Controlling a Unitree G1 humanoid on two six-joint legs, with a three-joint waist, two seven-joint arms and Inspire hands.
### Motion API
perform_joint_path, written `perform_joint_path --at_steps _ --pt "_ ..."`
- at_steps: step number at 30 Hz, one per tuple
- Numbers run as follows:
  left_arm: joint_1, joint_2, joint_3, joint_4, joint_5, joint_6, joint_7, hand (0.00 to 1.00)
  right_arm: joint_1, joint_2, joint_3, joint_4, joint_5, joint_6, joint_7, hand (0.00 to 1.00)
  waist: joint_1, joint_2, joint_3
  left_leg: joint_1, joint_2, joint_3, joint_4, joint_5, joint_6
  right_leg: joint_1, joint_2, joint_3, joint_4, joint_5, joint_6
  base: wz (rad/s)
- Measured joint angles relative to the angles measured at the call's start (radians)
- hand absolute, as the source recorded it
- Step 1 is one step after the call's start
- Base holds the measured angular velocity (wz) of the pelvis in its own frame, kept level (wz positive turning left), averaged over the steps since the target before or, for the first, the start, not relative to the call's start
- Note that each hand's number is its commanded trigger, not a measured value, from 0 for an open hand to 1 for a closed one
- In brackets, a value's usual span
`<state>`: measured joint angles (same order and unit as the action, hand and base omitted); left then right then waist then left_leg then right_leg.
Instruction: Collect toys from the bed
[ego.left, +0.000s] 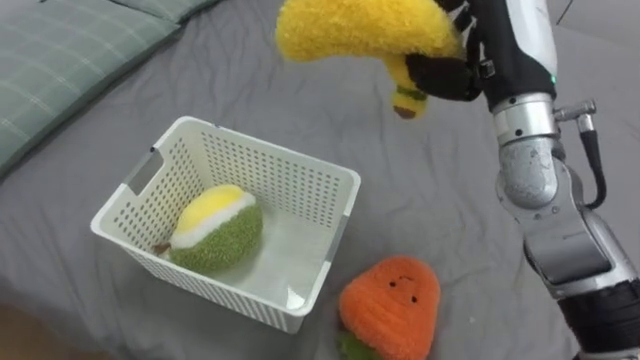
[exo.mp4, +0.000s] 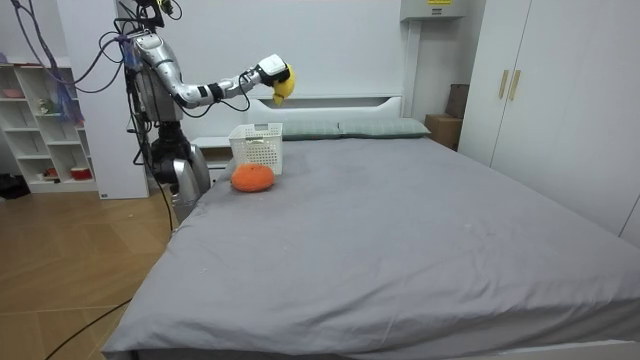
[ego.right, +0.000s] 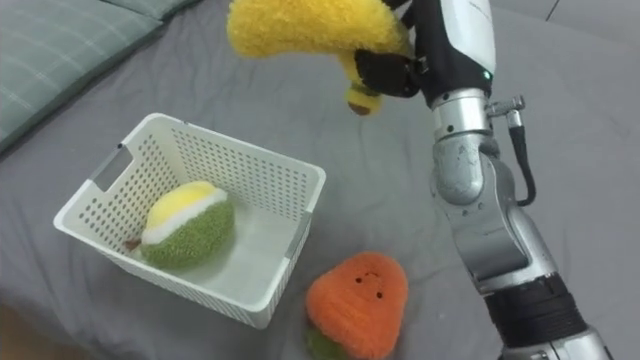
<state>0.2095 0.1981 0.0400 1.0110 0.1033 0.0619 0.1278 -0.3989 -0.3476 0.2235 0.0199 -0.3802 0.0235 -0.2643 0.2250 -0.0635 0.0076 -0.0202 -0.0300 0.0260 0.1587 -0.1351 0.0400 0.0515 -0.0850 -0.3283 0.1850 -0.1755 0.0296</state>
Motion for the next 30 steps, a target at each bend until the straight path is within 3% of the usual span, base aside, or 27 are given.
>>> perform_joint_path --at_steps 4,5,7,8,13,17,30 --pt "-0.026 -0.01 0.001 0.0 0.001 0.001 0.0 0.0 0.0 0.02 0.037 -0.011 -0.023 0.001 0.03 1.0 0.005 0.001 0.0006 0.008 0.0 0.0 -0.009 0.0 0.0 0.006 0.0 0.0 0.0 0.0 0.0 0.0" --pt "-0.031 -0.013 0.0 -0.001 0.007 0.001 0.0 0.0 0.0 0.023 0.063 -0.031 -0.061 0.012 0.052 0.92 0.005 0.001 0.0006 0.006 0.0 0.0 -0.009 0.0 0.0 0.004 0.0 -0.001 0.0 0.0 0.0 0.0" --pt "-0.04 -0.016 -0.003 -0.002 0.01 0.004 0.0 0.0 0.0 0.033 0.102 -0.051 -0.109 0.023 0.08 0.15 0.007 0.0 0.0001 0.006 0.0 0.0 -0.01 0.0 0.0 0.004 0.001 0.0 0.0 0.0 0.0 0.0" --pt "-0.043 -0.018 -0.003 -0.001 0.013 0.004 0.0 0.0 0.0 0.038 0.127 -0.058 -0.14 0.026 0.101 0.0 0.012 -0.001 -0.0003 0.006 0.0 -0.001 -0.01 0.0 0.0 0.004 0.001 0.0 0.0 0.0 0.0 0.0" --pt "-0.061 -0.019 -0.003 -0.001 0.042 0.004 0.015 0.0 0.0 0.053 0.213 -0.081 -0.167 0.061 0.181 0.0 0.041 -0.016 -0.0012 0.005 -0.001 -0.005 -0.008 0.0 0.0 0.004 0.001 0.001 0.0 0.0 0.0 0.01" --pt "-0.061 -0.019 -0.003 0.0 0.044 0.005 0.018 0.0 0.0 0.071 0.226 -0.082 -0.167 0.067 0.224 0.0 0.061 -0.033 -0.0019 0.003 -0.002 -0.012 -0.006 0.0 0.0 0.006 0.001 -0.002 -0.001 0.002 0.001 0.04" --pt "-0.061 -0.022 -0.004 0.001 0.044 0.006 0.019 0.0 0.0 0.084 0.227 -0.082 -0.167 0.066 0.292 0.0 0.056 -0.031 0.0013 0.02 -0.002 -0.011 -0.006 0.0 0.0 0.021 0.002 0.003 -0.001 0.004 0.001 0.0"
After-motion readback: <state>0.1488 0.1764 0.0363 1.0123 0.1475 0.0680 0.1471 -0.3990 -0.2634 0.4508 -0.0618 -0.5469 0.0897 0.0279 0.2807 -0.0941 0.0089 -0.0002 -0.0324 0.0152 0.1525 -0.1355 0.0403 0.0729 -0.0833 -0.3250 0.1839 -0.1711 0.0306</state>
